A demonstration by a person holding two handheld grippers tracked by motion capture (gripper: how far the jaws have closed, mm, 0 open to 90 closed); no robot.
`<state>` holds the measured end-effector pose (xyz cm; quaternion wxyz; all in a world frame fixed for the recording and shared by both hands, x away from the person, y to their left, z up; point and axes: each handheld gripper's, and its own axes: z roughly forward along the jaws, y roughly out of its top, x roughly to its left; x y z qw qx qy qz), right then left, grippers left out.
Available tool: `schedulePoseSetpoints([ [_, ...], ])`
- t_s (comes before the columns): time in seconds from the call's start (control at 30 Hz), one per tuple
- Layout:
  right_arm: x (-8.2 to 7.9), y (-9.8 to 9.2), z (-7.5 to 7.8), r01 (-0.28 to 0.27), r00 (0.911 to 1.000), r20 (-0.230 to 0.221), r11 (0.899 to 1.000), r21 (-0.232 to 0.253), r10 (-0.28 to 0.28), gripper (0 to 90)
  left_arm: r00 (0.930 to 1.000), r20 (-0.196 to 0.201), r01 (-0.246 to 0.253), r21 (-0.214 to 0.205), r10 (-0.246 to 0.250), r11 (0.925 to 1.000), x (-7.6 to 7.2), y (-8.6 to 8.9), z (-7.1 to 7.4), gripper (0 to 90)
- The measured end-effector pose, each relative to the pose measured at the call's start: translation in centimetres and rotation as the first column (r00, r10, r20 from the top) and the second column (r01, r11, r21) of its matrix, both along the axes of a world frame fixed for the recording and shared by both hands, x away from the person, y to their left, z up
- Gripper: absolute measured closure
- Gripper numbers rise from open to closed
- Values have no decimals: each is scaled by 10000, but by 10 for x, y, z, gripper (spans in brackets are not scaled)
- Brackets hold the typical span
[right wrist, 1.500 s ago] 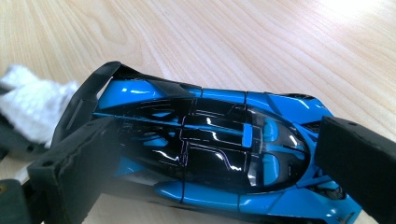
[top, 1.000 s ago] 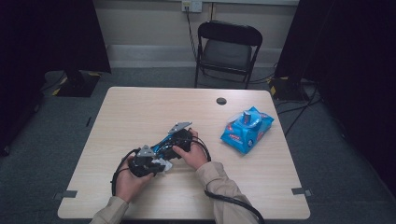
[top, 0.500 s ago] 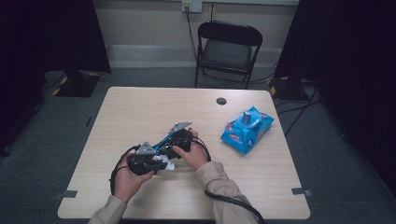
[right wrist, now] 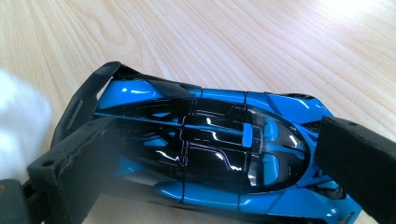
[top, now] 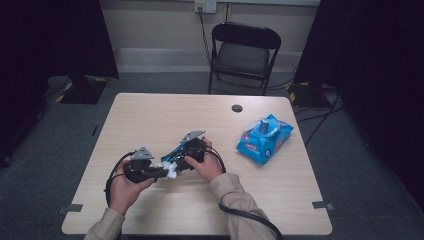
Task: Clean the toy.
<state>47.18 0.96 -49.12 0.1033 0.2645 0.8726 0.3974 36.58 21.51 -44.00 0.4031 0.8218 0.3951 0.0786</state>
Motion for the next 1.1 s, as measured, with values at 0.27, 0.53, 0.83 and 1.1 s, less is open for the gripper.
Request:
schedulePoseSetpoints([
  [0.27,0,0,0,-11,10000,3,10000,-37,11,0,9927,639,-1007,-334,1027,9944,7,26,0,833],
  [0.53,0,0,0,-10,10000,3,10000,-39,10,0,9837,820,-1625,230,1601,9864,20,37,-19,833],
  [0.83,0,1,1,-18,10000,-14,10000,-80,18,0,9815,792,-1770,273,1743,9838,32,34,-40,831],
  [1.1,0,1,1,4,10000,-27,9999,-118,-5,0,9861,927,-1465,960,1377,9845,36,23,-50,815],
])
